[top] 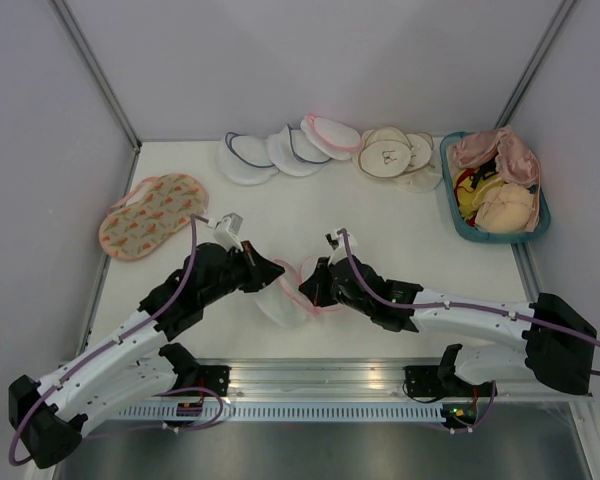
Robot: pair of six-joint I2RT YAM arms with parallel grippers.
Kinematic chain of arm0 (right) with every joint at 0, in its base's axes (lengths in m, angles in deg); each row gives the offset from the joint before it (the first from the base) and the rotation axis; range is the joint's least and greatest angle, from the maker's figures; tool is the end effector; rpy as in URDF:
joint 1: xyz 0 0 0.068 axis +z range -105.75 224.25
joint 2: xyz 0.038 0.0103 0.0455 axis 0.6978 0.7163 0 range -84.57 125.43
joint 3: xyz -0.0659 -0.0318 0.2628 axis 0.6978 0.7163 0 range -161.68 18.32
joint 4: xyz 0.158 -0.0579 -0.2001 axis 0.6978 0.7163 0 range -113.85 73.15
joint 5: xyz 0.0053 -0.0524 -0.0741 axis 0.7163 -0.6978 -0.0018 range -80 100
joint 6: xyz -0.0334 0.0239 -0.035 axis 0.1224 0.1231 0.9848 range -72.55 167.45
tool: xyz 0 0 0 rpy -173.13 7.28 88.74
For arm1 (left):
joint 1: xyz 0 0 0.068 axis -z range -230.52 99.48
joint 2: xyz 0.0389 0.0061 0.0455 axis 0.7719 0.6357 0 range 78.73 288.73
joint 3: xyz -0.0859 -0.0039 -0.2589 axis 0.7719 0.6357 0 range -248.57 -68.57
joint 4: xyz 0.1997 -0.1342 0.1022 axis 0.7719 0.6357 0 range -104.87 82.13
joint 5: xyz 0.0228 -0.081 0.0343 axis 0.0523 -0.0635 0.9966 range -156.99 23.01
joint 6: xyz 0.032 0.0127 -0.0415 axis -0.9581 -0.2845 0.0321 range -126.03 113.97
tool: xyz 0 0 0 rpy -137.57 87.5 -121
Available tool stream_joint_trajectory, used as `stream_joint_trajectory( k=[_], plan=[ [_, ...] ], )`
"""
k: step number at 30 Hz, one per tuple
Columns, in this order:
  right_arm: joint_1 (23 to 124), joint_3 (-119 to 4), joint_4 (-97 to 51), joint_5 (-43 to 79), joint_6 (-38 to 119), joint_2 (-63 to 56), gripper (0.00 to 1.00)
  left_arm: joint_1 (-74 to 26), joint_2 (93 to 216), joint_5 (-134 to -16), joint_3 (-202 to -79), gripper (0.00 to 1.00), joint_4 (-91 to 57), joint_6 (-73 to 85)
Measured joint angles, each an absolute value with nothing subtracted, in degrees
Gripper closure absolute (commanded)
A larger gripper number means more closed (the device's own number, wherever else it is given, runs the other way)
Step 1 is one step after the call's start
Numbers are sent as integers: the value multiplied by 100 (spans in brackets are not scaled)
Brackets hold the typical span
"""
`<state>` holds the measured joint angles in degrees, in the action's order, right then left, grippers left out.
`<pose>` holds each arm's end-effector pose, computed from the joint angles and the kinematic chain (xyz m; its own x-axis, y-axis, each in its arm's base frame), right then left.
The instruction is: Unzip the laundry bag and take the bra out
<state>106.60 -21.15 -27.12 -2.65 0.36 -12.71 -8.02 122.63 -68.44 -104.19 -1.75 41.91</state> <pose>0.1330 0.2372 0.2308 -0.7218 0.1623 -0.6728 -0.3626 0.7394 0.5674 0.1342 -0.1241 0.2806 -0.6947 -0.3701 -0.6168 0.2642 0.6662 -0.6974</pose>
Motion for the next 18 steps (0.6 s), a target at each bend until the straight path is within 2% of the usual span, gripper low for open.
stream_joint_trajectory(
  k=[3, 5, 13, 18],
  plan=[
    [10627, -2108, -2998, 44, 115, -1134, 63, -802, 12304, -6862, -10314, 98, -223, 4288],
    [10625, -2091, -3293, 286, 161, -893, 59, -802, 12304, -6877, -10279, 98, -240, 4349],
    [10456, -1817, -4574, 1171, 56, -257, 54, -802, 12105, -6982, -10220, 98, -336, 4537],
    [10323, -1599, -5702, 1646, -250, 154, 44, -802, 11959, -7056, -9988, 98, -553, 4768]
  ],
)
